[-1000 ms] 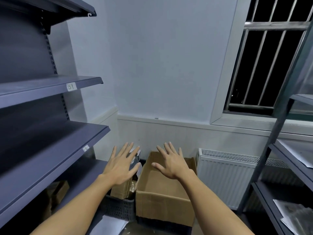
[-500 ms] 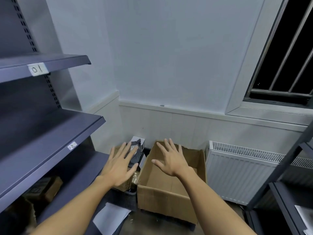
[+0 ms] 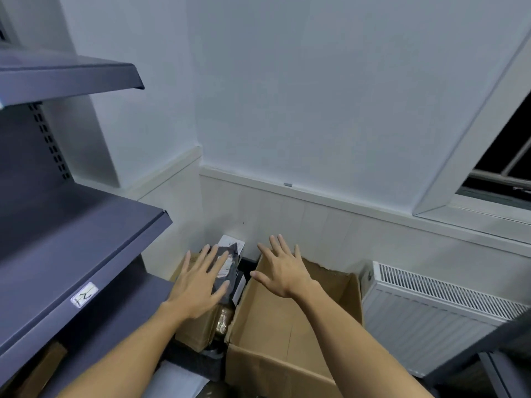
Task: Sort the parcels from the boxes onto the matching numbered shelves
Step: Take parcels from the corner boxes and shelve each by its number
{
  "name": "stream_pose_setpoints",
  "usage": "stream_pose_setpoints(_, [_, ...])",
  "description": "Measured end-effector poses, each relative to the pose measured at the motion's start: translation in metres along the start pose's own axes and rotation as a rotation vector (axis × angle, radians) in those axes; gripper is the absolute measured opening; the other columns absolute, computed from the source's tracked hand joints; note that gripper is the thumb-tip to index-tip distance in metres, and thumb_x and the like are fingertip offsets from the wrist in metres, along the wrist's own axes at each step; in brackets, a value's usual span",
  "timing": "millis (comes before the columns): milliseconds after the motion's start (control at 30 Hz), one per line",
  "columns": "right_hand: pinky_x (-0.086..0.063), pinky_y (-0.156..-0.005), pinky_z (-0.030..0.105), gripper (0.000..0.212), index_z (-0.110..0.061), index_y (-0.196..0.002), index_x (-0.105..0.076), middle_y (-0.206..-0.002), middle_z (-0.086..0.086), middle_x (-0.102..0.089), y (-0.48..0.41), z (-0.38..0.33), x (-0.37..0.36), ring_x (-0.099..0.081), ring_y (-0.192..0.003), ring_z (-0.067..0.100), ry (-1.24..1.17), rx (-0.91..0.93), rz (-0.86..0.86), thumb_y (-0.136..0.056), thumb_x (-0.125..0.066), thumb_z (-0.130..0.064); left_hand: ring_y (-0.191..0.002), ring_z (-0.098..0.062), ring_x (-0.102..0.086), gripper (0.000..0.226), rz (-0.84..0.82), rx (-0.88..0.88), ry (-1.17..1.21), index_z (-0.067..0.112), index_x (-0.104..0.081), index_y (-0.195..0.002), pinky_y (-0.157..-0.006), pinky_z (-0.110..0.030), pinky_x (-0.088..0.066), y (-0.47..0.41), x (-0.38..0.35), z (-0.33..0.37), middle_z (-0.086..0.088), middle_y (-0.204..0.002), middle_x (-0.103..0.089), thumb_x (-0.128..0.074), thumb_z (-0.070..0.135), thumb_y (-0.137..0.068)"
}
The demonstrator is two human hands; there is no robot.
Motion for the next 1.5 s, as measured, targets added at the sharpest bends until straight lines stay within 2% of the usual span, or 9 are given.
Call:
stream_pose_setpoints(200, [0.0, -0.121, 0.058, 0.079, -0.025, -0.161, -0.007, -0.168, 0.01, 0.002, -0.064, -0.005, -0.015, 0.012, -0.154, 0.027, -0.014, 0.031, -0.047, -0.099, -0.033, -0.066, -0.15, -0.015, 0.016, 0.088, -0.009, 0.04, 0.065, 0.027, 0.0, -0.159, -0.118, -0.045, 0.013, -0.043, -0.02, -0.044, 0.001, -0.166, 0.008, 0.001, 0.069, -0.083])
stream_pose_setpoints(367, [-0.002, -0.121, 0.059, 0.078, -0.024, -0.161, -0.007, -0.168, 0.011, 0.001, -0.108, -0.004, -0.032, 0.011, -0.154, 0.028, -0.045, 0.062, -0.082, -0.099, -0.035, -0.065, -0.151, -0.017, 0.016, 0.086, -0.064, 0.088, 0.051, 0.028, 0.005, -0.159, -0.117, -0.043, 0.016, -0.062, -0.042, -0.069, 0.002, -0.163, 0.015, 0.003, 0.067, -0.082])
stream_pose_setpoints(567, [-0.003, -0.122, 0.061, 0.079, -0.024, -0.161, -0.008, -0.168, 0.011, 0.001, -0.155, -0.001, -0.053, 0.011, -0.154, 0.028, -0.078, 0.142, -0.122, -0.099, -0.037, -0.064, -0.151, -0.017, 0.011, 0.084, -0.088, 0.185, 0.061, 0.026, 0.002, -0.158, -0.119, -0.046, 0.012, -0.077, -0.062, -0.095, 0.0, -0.165, 0.008, -0.002, 0.066, -0.085])
stream_pose_setpoints(800, [-0.001, -0.121, 0.058, 0.079, -0.026, -0.161, -0.007, -0.168, 0.01, 0.002, -0.213, 0.016, -0.083, 0.011, -0.154, 0.028, -0.135, 0.261, -0.163, -0.098, -0.037, -0.065, -0.151, -0.016, 0.012, 0.086, -0.135, 0.356, 0.038, 0.024, 0.003, -0.159, -0.12, -0.045, 0.011, -0.093, -0.084, -0.114, 0.0, -0.164, 0.009, 0.001, 0.069, -0.085])
stream_pose_setpoints(933, [-0.001, -0.121, 0.058, 0.079, -0.026, -0.161, -0.005, -0.168, 0.01, 0.003, -0.237, 0.025, -0.103, 0.009, -0.154, 0.028, -0.148, 0.312, -0.19, -0.099, -0.038, -0.063, -0.152, -0.019, 0.008, 0.085, -0.148, 0.43, 0.037, 0.023, -0.004, -0.159, -0.122, -0.047, 0.007, -0.1, -0.098, -0.118, -0.001, -0.165, 0.003, -0.003, 0.07, -0.088])
stream_pose_setpoints(1133, [0.001, -0.121, 0.057, 0.078, -0.026, -0.161, -0.004, -0.168, 0.009, 0.006, -0.25, 0.015, -0.134, 0.013, -0.154, 0.027, -0.183, 0.385, -0.28, -0.1, -0.038, -0.061, -0.151, -0.019, 0.018, 0.081, -0.204, 0.459, 0.022, 0.028, 0.009, -0.158, -0.121, -0.045, 0.014, -0.116, -0.123, -0.106, 0.0, -0.164, 0.015, -0.002, 0.067, -0.088])
stream_pose_setpoints(1500, [0.001, -0.122, 0.054, 0.076, -0.025, -0.161, -0.007, -0.168, 0.008, 0.003, -0.285, -0.003, -0.2, 0.013, -0.154, 0.024, -0.191, 0.397, -0.325, -0.101, -0.038, -0.06, -0.152, -0.022, 0.016, 0.081, -0.247, 0.476, 0.108, 0.028, 0.004, -0.16, -0.123, -0.05, 0.008, -0.153, -0.204, -0.127, -0.002, -0.164, 0.016, -0.007, 0.064, -0.088])
Point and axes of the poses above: each hand's wrist, its own y-axis away from the middle knuckle, its own x-axis out of the back of the hand, z = x × y, the point moved 9 cm from there along -y, towards the middle knuckle
